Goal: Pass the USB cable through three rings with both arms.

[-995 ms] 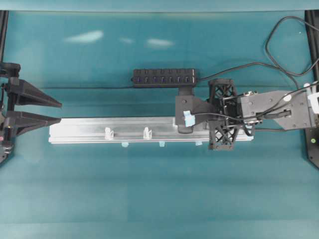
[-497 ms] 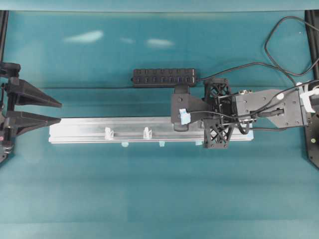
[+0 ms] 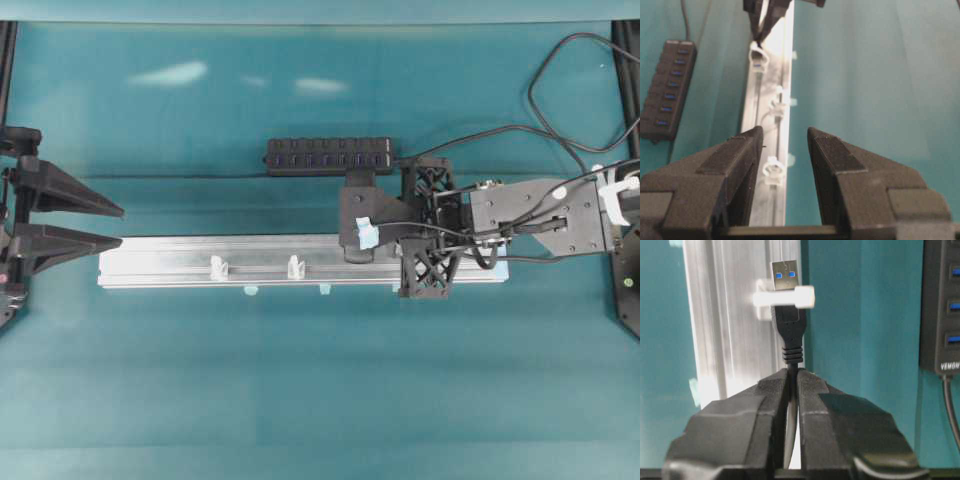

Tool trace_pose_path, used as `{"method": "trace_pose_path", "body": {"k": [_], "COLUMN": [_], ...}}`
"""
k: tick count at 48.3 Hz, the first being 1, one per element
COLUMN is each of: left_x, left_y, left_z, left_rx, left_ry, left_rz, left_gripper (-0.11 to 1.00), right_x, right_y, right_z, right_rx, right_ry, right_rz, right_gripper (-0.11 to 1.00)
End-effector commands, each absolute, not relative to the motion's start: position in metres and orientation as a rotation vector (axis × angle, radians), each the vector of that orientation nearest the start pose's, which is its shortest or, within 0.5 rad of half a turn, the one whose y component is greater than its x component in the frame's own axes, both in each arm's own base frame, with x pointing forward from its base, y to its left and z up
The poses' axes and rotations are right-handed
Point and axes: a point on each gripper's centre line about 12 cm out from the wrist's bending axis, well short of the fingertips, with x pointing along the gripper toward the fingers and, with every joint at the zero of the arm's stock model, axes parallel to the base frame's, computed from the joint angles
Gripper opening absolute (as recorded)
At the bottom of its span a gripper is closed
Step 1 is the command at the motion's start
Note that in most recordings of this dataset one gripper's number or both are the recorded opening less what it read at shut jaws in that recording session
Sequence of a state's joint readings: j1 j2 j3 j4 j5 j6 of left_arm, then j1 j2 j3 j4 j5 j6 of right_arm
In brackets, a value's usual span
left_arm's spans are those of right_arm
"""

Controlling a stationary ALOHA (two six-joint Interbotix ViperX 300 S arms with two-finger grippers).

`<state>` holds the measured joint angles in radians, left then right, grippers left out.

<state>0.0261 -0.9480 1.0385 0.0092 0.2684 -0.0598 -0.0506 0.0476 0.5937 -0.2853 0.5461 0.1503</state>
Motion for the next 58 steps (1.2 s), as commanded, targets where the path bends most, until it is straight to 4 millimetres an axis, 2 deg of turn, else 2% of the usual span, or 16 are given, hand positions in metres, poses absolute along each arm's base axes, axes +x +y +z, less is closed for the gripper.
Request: {"method": "trace_pose_path", "body": {"k": [1, 10, 20, 25, 32, 44, 51, 58], "left_x": [0.208, 0.227, 0.256, 0.273, 0.305, 0.362, 0.388, 0.4], "left_y": [0.008, 0.013, 0.019, 0.024, 0.028, 0.033, 0.036, 0.038], "left_z": [0.293, 0.289, 0.269, 0.263, 0.253, 0.223, 0.217, 0.204], "left_rx": [-0.054, -0.051, -0.053, -0.051, -0.017, 0.042, 0.046, 0.045], "left_ry": [0.323, 0.307, 0.386, 0.422, 0.435, 0.527, 0.539, 0.566], "left_rz": [0.045, 0.065, 0.08, 0.093, 0.09, 0.072, 0.07, 0.07], "left_gripper": [0.44, 0.48, 0.62, 0.65, 0.68, 0.82, 0.82, 0.82], "right_x": [0.365, 0.366, 0.37, 0.37, 0.371, 0.371, 0.37, 0.37], "right_y": [-0.036, -0.036, -0.036, -0.036, -0.036, -0.036, -0.035, -0.034], "right_z": [0.143, 0.139, 0.141, 0.141, 0.141, 0.141, 0.14, 0.14], "right_rx": [-0.14, -0.133, -0.104, -0.09, -0.083, -0.081, -0.074, -0.066], "right_ry": [1.147, 1.15, 1.113, 1.101, 1.083, 1.076, 1.068, 1.041], "right_rz": [-0.118, -0.121, -0.128, -0.134, -0.134, -0.132, -0.132, -0.127], "right_gripper": [-0.09, -0.09, -0.09, -0.09, -0.09, -0.09, -0.09, -0.09]}}
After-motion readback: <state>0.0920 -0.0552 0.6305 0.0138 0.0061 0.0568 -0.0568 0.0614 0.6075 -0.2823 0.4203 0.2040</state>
